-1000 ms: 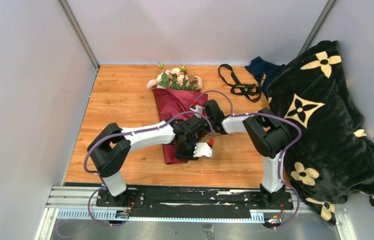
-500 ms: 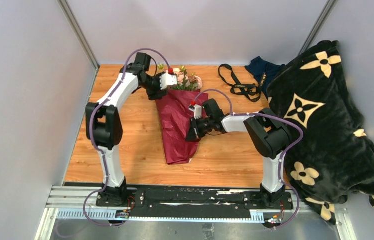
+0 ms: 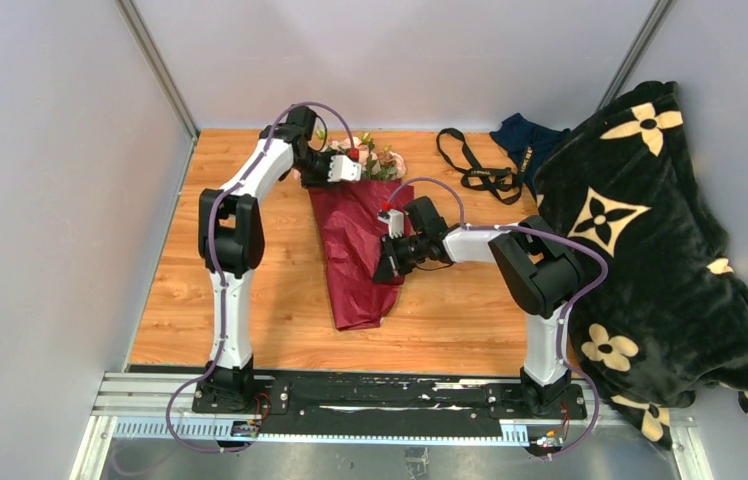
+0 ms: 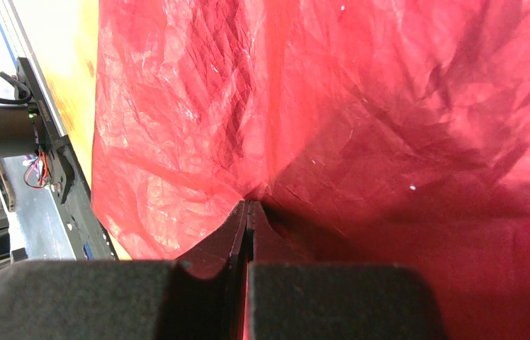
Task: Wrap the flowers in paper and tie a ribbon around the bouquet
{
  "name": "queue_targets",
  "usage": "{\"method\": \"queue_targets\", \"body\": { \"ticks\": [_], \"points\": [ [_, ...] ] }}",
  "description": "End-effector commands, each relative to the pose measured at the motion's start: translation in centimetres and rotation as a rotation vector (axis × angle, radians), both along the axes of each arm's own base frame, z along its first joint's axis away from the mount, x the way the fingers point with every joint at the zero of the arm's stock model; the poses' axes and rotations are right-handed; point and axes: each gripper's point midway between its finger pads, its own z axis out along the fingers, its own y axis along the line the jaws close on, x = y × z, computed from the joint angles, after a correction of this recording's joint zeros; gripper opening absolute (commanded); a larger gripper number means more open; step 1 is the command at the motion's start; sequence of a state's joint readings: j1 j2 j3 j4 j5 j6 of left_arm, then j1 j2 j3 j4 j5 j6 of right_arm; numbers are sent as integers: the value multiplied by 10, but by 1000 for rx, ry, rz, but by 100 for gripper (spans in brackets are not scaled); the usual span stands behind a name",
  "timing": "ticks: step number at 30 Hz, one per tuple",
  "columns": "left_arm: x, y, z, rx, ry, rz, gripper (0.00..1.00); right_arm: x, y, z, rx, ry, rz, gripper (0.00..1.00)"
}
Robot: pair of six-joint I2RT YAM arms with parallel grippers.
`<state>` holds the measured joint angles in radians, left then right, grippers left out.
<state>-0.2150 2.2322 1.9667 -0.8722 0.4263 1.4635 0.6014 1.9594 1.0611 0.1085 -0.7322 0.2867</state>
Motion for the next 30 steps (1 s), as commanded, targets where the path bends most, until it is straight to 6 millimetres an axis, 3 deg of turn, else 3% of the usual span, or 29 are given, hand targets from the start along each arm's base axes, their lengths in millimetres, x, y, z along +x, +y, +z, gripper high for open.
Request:
{"method": "queue_targets", "body": {
  "ticks": [1,6,15,22,27,30],
  "points": [
    [13,-8,14,-41,-34,-12,45,-29,-31,-46,-190,115,-5,0],
    [12,-24,18,-126,3,5,45,-29,-31,-48,-196,118,-2,0],
    [-3,-36,-13,-70,82,46,43,-29,-30,-49,-198,119,1,0],
    [38,-43,-17,-97,59,315,21,-38,-33,-49,-204,123,9,0],
    [70,-32,-11,-148,-66,518,23,-49,-34,-52,-206,135,18,0],
    [76,-22,-8,-156,-110,601,23,-52,-35,-48,-206,125,20,0]
  ]
}}
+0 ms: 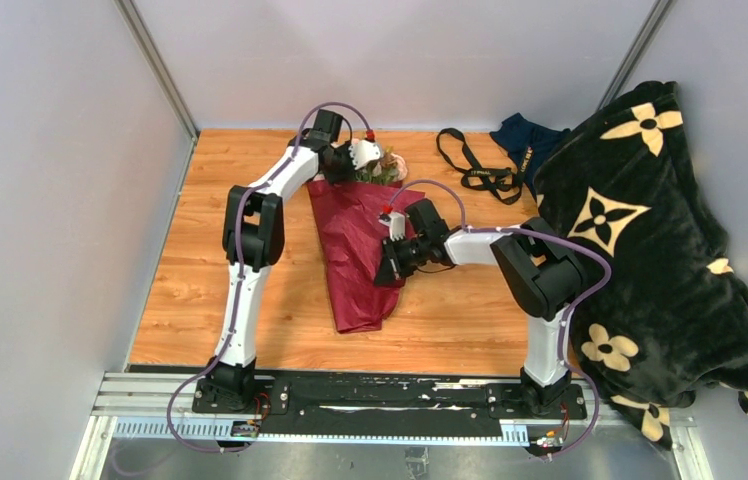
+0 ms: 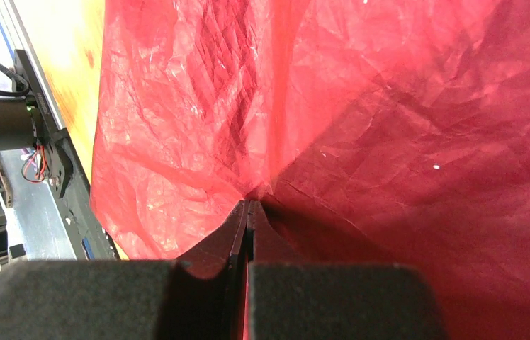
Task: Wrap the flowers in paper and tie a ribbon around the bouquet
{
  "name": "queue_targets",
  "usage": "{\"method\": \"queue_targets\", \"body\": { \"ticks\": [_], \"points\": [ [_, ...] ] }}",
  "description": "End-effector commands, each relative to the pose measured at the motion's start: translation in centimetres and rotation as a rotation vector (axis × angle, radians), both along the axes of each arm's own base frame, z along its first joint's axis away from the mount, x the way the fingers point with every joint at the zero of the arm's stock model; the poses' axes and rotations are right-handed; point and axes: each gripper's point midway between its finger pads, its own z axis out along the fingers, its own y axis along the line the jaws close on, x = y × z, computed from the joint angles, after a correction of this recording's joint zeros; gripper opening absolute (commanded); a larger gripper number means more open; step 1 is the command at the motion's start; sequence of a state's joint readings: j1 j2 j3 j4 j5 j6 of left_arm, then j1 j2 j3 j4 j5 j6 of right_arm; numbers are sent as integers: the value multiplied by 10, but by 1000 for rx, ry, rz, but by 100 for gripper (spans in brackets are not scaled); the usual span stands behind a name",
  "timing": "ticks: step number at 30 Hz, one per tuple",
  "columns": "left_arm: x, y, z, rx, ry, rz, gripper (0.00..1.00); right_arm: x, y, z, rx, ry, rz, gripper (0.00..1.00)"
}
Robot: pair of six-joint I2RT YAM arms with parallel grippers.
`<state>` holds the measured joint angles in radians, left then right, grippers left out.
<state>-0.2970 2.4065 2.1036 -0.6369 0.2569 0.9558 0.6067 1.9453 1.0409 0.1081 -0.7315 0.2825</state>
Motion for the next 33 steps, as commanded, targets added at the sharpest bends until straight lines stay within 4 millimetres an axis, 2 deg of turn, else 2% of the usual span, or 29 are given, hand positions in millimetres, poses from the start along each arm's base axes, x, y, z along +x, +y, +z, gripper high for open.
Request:
{"method": "queue_targets", "body": {
  "ticks": [1,4,6,8,11,14,17,20,21,23,27,31,33],
  "points": [
    [25,16,26,-39,-118,219,23,-46,-34,-46,-202,119,10,0],
    [22,16,56,-107,-126,298,30,-44,-34,-41,-201,102,4,0],
    [8,12,93,-180,-118,330,38,-42,-33,-38,-197,92,-2,0],
    [-13,9,124,-231,-116,339,45,-39,-31,-34,-185,86,-14,0],
    [-70,0,134,-247,-63,297,48,-34,-29,-28,-176,75,-45,0],
    [-149,-23,112,-216,34,133,49,-26,-27,-23,-165,55,-98,0],
    [-240,-52,74,-103,104,-116,48,-22,-24,-16,-140,55,-133,1],
    [-313,-62,19,40,181,-336,48,-17,-18,-4,-104,60,-165,1],
    [-331,-65,6,67,210,-384,48,-15,-18,-1,-96,58,-176,1],
    [-355,-68,-16,133,243,-454,47,-11,-18,6,-85,55,-202,2],
    [-372,-71,-44,234,233,-487,49,-2,-23,13,-94,57,-263,2],
    [-386,-68,-59,263,273,-523,51,4,-33,21,-127,42,-319,2],
    [-390,-65,-63,268,288,-532,52,5,-44,29,-168,4,-335,4]
  ]
}}
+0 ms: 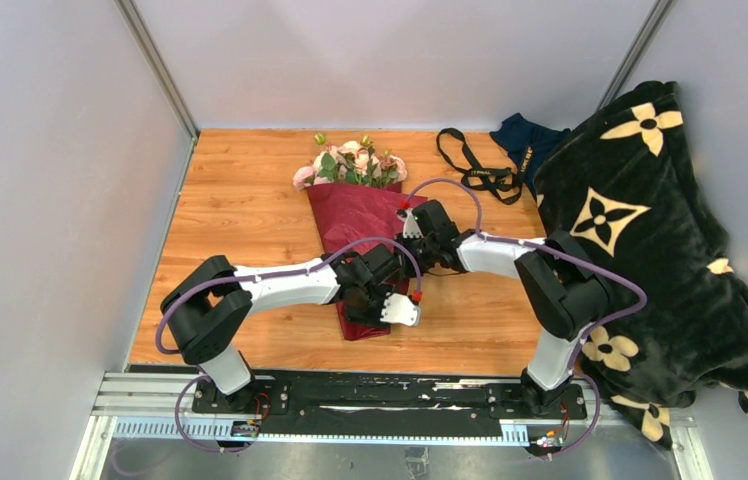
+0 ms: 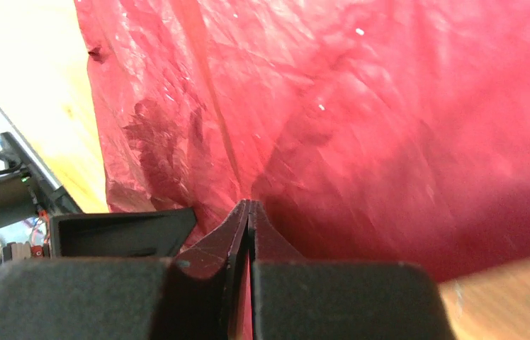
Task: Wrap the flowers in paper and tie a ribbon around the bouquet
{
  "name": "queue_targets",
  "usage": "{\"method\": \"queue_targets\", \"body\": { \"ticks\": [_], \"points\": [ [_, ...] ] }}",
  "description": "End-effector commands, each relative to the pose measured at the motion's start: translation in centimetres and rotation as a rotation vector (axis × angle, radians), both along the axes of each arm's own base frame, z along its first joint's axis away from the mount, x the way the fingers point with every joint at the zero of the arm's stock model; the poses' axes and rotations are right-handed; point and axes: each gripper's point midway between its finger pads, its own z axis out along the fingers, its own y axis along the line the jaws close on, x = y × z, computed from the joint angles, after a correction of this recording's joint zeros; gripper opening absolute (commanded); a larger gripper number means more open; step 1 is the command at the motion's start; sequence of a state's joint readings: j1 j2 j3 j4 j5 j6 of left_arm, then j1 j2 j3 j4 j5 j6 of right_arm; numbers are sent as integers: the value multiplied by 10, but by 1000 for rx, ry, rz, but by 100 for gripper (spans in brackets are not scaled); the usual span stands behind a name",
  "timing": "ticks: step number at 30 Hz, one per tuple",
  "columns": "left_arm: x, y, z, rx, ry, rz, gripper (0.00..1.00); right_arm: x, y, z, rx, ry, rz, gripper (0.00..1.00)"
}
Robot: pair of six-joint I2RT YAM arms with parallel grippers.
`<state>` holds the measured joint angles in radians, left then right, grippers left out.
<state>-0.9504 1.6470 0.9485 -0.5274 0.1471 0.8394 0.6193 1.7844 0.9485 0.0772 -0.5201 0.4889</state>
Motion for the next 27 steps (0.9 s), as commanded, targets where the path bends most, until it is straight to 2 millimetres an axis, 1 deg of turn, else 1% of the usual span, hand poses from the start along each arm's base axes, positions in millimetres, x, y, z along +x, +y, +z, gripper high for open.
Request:
{"method": "queue_targets", "body": {
  "ticks": [1,2,3,4,6,7,8,9,11,15,17,18,19,21,22,24,27],
  "points": [
    [-18,12,-25,61,56,-41,53,4,-31,15,-117,-43,-90,6],
    [-19,12,-26,62,61,-46,54,5,-39,21,-149,-63,-106,7],
    [-20,13,-26,64,61,-48,54,7,-49,21,-186,-68,-127,11],
    [-20,13,-26,63,60,-51,55,9,-57,24,-212,-75,-148,18],
    [-20,14,-25,64,54,-60,56,15,-70,27,-222,-75,-180,42],
    [-20,14,-25,66,50,-62,57,19,-74,28,-212,-69,-191,51],
    [-19,15,-25,69,46,-62,57,23,-76,27,-200,-55,-195,58],
    [-19,16,-26,76,43,-64,57,28,-76,27,-179,-37,-190,62],
    [-20,18,-29,89,42,-66,57,44,-76,23,-158,-8,-197,65],
    [-22,20,-35,112,48,-67,57,75,-64,17,-91,22,-188,66],
    [-22,21,-36,118,49,-67,57,81,-55,7,-60,54,-164,68],
    [-22,21,-36,120,48,-70,57,83,-48,9,-20,56,-146,68],
    [-22,21,-36,121,47,-73,57,84,-42,7,14,68,-134,75],
    [-23,22,-37,126,45,-78,57,87,-30,-1,73,98,-118,78],
    [-22,22,-37,126,44,-80,57,85,-28,-7,77,127,-122,78],
    [-22,23,-38,133,39,-85,57,89,-24,-15,84,127,-134,77],
    [-22,26,-40,145,35,-94,57,87,-18,-26,100,137,-137,75]
  ]
}}
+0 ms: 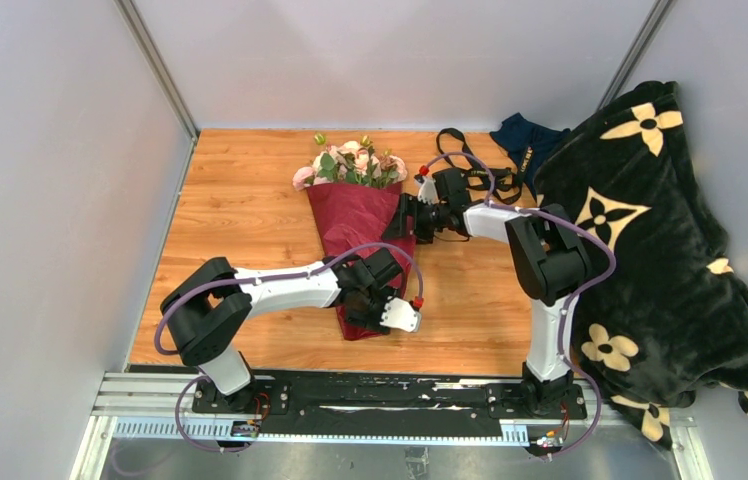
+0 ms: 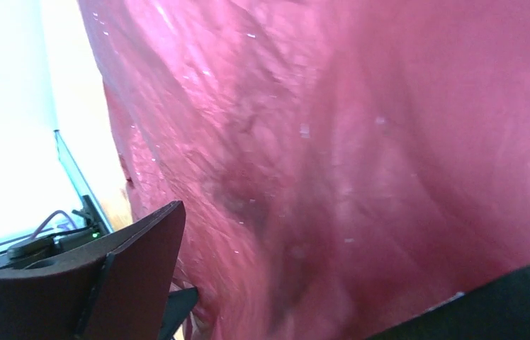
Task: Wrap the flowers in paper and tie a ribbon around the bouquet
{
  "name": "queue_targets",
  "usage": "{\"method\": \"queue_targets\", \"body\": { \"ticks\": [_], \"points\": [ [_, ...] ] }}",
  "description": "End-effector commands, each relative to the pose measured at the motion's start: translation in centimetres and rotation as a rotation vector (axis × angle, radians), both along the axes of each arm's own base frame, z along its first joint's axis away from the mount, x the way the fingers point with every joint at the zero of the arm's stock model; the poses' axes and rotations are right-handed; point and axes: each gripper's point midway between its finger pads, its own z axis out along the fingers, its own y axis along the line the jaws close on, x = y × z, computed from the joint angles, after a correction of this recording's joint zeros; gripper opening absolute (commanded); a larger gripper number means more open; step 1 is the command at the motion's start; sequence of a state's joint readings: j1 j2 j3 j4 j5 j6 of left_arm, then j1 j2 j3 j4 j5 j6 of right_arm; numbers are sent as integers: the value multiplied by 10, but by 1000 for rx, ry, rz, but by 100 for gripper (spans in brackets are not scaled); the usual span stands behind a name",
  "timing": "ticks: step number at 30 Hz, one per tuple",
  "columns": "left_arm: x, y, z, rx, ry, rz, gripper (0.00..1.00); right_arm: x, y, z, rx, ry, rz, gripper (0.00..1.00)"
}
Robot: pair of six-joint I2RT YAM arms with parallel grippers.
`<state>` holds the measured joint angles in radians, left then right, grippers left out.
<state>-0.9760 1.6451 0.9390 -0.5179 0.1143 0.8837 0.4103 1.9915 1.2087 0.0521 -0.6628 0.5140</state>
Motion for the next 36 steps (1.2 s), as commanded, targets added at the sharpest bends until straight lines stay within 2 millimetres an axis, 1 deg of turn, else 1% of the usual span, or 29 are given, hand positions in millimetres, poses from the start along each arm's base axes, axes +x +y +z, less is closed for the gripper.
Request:
{"method": "queue_targets", "body": {
  "ticks": [1,3,6,9,12,14,15,16,17,18,19,20,21,22,23,24,25,26,27,28,29,31,33,36],
  "points": [
    [-21,28,-40,133,73,-36,57,-14,9,-37,9,98,0,72],
    [-22,31,-41,140,73,-38,57,-17,15,-38,44,104,10,63],
    [-23,34,-42,150,70,-41,58,-17,21,-35,95,98,7,36],
    [-21,37,-39,156,55,-49,58,-14,19,-32,86,97,-19,1],
    [-19,36,-25,146,40,-50,59,-13,20,-19,115,82,-48,0],
    [-19,37,-6,140,33,-46,61,-18,18,-11,119,78,-70,0],
    [-21,40,6,143,35,-47,62,-22,16,-8,108,78,-84,0],
    [-27,49,22,153,43,-56,64,-26,14,-5,94,75,-97,0],
    [-28,50,33,147,40,-60,66,-28,14,1,82,63,-111,0],
    [-37,62,46,175,69,-51,66,-34,14,3,69,64,-122,0],
    [-42,68,56,189,88,-19,68,-37,14,10,64,48,-139,0],
    [-45,72,65,187,93,15,69,-43,15,11,58,53,-149,0],
    [-49,77,72,176,92,37,71,-46,16,17,58,40,-171,0],
    [-54,81,79,159,92,40,74,-51,16,17,57,42,-181,0],
    [-57,83,86,131,84,41,79,-55,17,23,62,28,-199,0],
    [-60,81,91,93,84,40,95,-60,19,24,67,26,-207,0],
    [-67,75,96,45,104,18,99,-63,19,27,78,26,-220,0],
    [-74,65,101,-11,124,-15,100,-66,19,28,91,30,-233,0],
    [-80,52,104,-61,125,-45,100,-67,19,31,106,28,-245,0],
    [-85,38,101,-99,89,-77,100,-69,17,31,109,27,-256,0],
    [-90,32,94,-102,61,-104,100,-69,15,31,103,19,-258,0],
    [-81,19,79,-103,-60,-81,100,-72,12,26,86,20,-256,0],
    [-78,11,65,-116,-81,-37,100,-74,12,25,98,17,-253,0],
    [-77,12,54,-108,-103,-18,100,-77,13,25,124,26,-258,0]
  ]
}}
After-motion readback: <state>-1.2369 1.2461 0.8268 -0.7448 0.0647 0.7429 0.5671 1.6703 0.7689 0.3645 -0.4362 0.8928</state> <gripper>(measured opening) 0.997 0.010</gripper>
